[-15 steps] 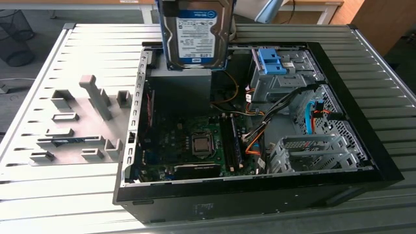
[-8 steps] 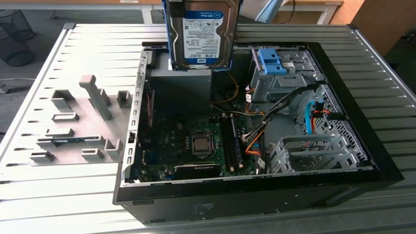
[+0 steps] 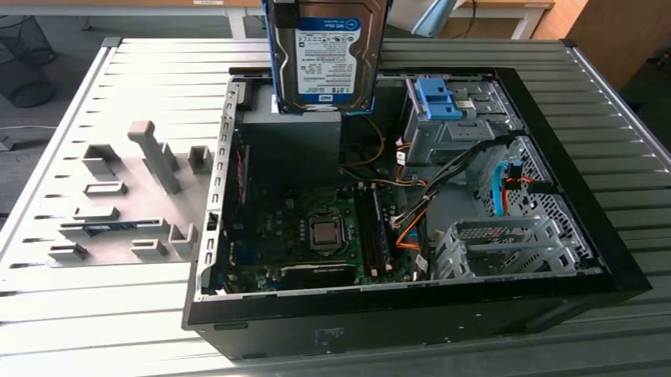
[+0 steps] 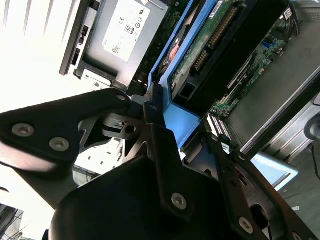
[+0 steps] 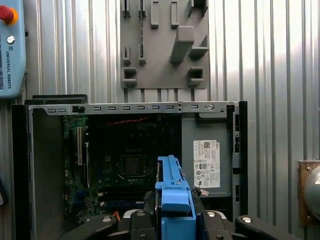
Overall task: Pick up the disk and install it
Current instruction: 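Pick up the disk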
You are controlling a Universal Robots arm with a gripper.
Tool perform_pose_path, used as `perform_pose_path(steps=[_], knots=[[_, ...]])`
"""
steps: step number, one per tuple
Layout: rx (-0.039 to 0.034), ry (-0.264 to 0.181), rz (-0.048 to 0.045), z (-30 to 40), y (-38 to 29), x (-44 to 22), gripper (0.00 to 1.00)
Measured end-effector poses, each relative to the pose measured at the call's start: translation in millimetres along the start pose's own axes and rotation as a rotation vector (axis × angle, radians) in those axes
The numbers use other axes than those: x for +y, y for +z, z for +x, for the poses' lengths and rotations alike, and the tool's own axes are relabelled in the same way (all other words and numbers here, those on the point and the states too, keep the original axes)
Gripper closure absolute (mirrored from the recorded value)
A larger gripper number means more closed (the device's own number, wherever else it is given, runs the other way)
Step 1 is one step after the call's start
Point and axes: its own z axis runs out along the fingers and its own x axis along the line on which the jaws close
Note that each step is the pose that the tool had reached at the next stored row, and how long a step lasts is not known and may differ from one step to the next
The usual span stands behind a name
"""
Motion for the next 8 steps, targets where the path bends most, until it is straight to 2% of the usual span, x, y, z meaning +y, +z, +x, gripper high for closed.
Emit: perform_pose_path(steps=[8], knots=[[0.0001, 0.000, 0.0001, 1.1, 0.0, -0.3, 0.63]])
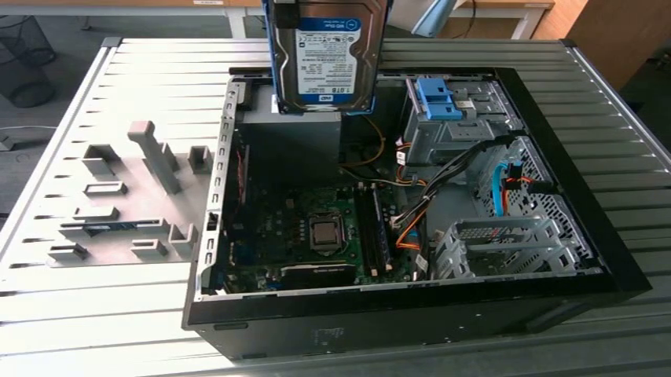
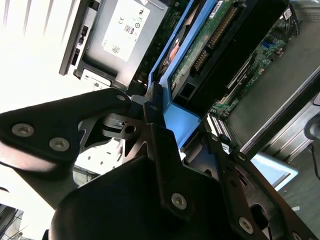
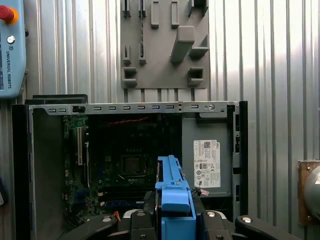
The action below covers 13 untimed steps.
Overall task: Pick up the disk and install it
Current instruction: 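Pick up the disk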
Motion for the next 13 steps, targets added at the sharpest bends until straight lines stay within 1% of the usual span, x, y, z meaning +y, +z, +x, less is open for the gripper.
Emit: perform_pose_path(steps=[2, 5, 8, 10, 13], knots=[[-0.0001, 0.000, 0.0019, 3.0, 0.0, 0.0, 0.63], [-0.0003, 0.000, 0.0042, 10.2, 0.1, -0.3, 0.63], [-0.0003, 0.000, 0.0047, 13.6, 0.4, -1.5, 0.63], [-0.0003, -0.001, 0.0047, 14.6, 0.7, -4.7, 0.63], [-0.0003, -0.002, 0.0047, 15.0, 1.5, -11.7, 0.63]])
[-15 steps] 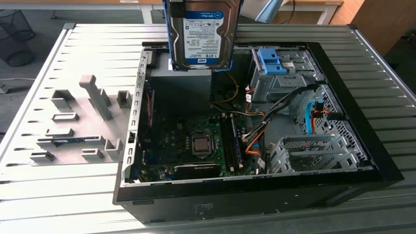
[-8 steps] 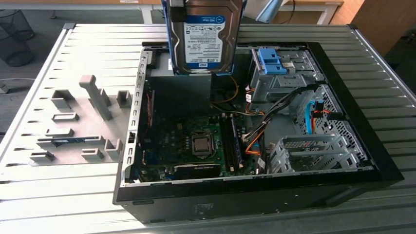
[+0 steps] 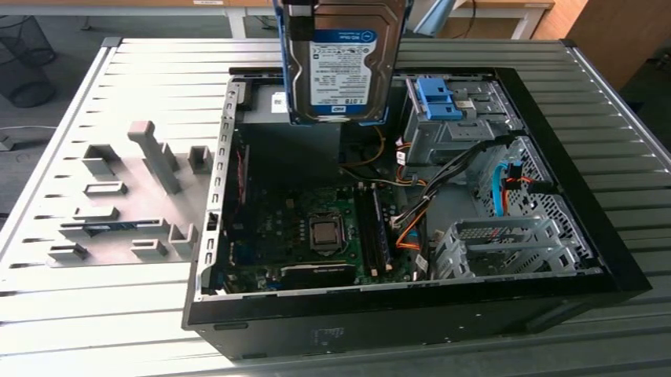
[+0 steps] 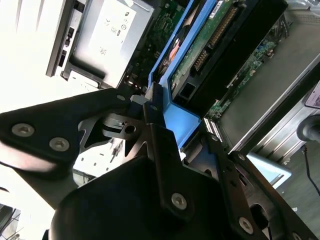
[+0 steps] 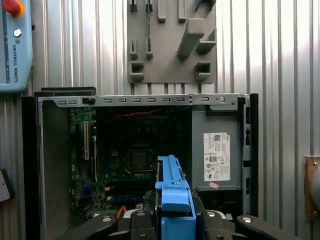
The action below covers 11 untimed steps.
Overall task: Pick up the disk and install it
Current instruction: 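Pick up the disk, then insert the disk into the insertion slot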
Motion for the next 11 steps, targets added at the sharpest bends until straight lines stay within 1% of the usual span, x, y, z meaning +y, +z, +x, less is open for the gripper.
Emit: perform_pose_path(steps=[3, 11], knots=[[0.0000, -0.001, 0.0000, -0.1, 0.8, -5.1, 0.63], [0.0002, -0.001, 0.0001, 0.1, 1.1, -5.4, 0.63]])
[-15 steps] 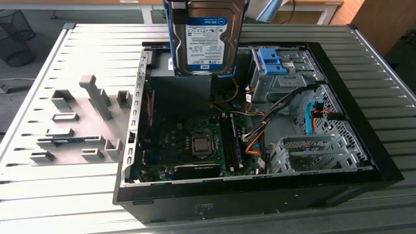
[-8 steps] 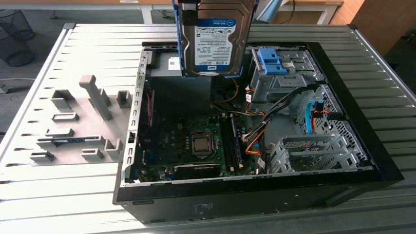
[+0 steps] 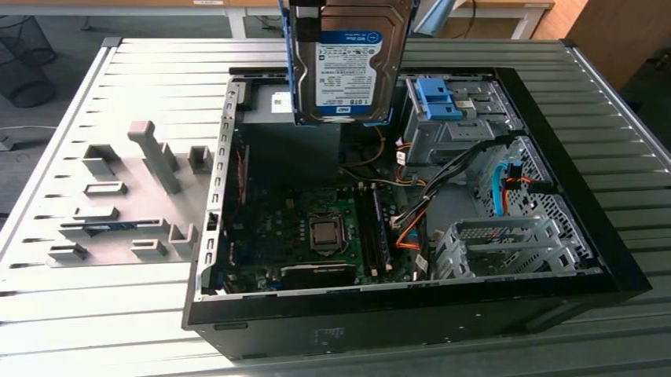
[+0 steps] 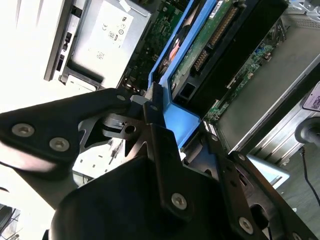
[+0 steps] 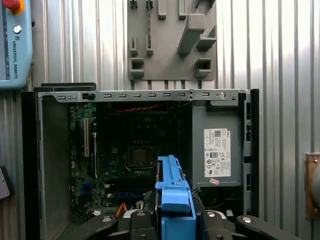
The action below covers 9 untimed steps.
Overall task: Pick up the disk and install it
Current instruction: 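Insert the disk into the insertion slot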
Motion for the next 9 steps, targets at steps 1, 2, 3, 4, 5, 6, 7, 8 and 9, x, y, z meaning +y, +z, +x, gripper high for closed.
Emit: perform_pose_path(steps=[1, 2, 3, 4, 5, 6, 7, 8, 9], knots=[[0.0000, 0.000, 0.0000, 0.0, 0.0, 0.0, 0.63], [0.0000, 0.000, 0.0000, 0.0, 0.0, 0.0, 0.63], [0.0001, 0.000, 0.0000, 0.2, 0.0, 0.0, 0.63], [0.0001, 0.000, 0.0000, 0.7, 0.0, -0.1, 0.63], [0.0001, 0.000, 0.0000, 1.6, -0.1, -0.1, 0.63], [0.0001, 0.000, 0.0000, 3.1, -0.1, -0.2, 0.63], [0.0000, 0.000, 0.0000, 4.8, -0.2, -0.2, 0.63], [0.0001, 0.000, 0.0000, 6.9, -0.2, -0.3, 0.63], [0.0000, 0.000, 0.0000, 9.0, -0.2, -0.4, 0.63]])
